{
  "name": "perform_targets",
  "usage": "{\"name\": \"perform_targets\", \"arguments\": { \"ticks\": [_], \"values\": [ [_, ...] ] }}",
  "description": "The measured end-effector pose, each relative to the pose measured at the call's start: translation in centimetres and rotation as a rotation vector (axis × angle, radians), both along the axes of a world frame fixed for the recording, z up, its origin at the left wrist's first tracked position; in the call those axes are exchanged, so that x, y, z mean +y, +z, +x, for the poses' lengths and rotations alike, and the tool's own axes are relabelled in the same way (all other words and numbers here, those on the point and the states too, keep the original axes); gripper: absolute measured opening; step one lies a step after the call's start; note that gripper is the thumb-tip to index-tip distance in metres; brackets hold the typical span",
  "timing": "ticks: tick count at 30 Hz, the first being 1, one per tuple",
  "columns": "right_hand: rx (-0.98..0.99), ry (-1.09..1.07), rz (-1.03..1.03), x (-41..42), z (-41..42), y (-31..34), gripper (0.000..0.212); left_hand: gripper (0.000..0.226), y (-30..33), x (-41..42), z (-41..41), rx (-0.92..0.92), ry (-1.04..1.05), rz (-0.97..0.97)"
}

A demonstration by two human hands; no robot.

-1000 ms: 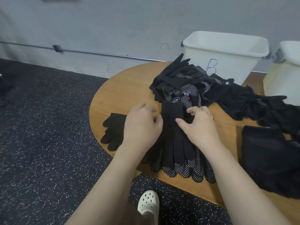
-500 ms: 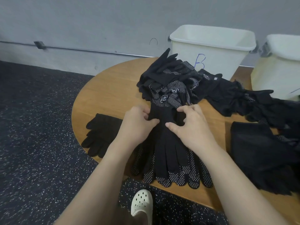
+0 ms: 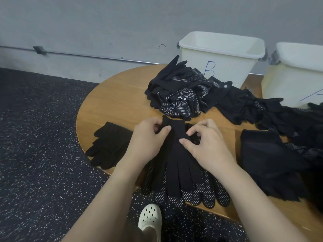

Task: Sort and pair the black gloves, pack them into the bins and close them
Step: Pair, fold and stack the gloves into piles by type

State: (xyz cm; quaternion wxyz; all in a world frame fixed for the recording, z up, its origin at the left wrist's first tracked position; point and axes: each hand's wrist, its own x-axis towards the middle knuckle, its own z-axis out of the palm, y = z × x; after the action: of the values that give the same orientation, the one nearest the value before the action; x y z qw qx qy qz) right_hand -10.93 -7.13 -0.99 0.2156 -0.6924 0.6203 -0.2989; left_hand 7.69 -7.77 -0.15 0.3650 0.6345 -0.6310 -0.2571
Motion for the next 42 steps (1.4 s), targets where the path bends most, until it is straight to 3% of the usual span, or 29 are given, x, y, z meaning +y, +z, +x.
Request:
{"name": "perform_targets", "arguments": {
  "ticks": [4,8,13,16,21,25,29,37,41,42],
  "values": [
    [0.003,0.004,-0.045,0.6,-0.1,0.4,0.018,0.005,0.0,-0.5,-0.1,-0.008,0.028,0.008],
    [-0.003,0.056,-0.055,1.8,0.0,1.2,0.018,0.017,-0.1,-0.8,-0.2,-0.018,0.020,0.023],
    [0.103,0.109,-0.105,3.9,0.3,2.1,0.012,0.011,-0.3,-0.8,0.2,0.015,0.047,-0.020],
    [0.181,0.148,-0.165,5.1,0.7,2.2,0.005,0.024,-0.4,-0.6,0.5,0.023,0.063,-0.051],
    [0.190,0.173,-0.143,6.2,1.2,2.1,0.014,0.018,-0.7,-0.6,0.5,-0.005,0.056,-0.037],
    [0.142,0.165,-0.149,6.6,1.4,2.0,0.012,0.028,-0.4,-0.6,0.2,-0.021,0.050,-0.072],
    [0.090,0.170,-0.149,7.0,1.7,1.9,0.012,0.017,-0.3,-0.6,0.1,-0.023,0.065,-0.088],
    [0.096,0.018,-0.028,6.2,1.0,1.2,0.041,0.011,-0.7,-1.0,-0.1,-0.091,0.050,-0.057],
    [0.069,-0.025,-0.020,6.1,1.1,1.2,0.023,0.009,-0.6,-1.6,-0.5,-0.116,0.064,-0.022],
    [0.058,-0.025,-0.019,6.1,1.2,1.2,0.030,0.009,-0.6,-1.6,-0.5,-0.109,0.070,-0.020]
  ]
}}
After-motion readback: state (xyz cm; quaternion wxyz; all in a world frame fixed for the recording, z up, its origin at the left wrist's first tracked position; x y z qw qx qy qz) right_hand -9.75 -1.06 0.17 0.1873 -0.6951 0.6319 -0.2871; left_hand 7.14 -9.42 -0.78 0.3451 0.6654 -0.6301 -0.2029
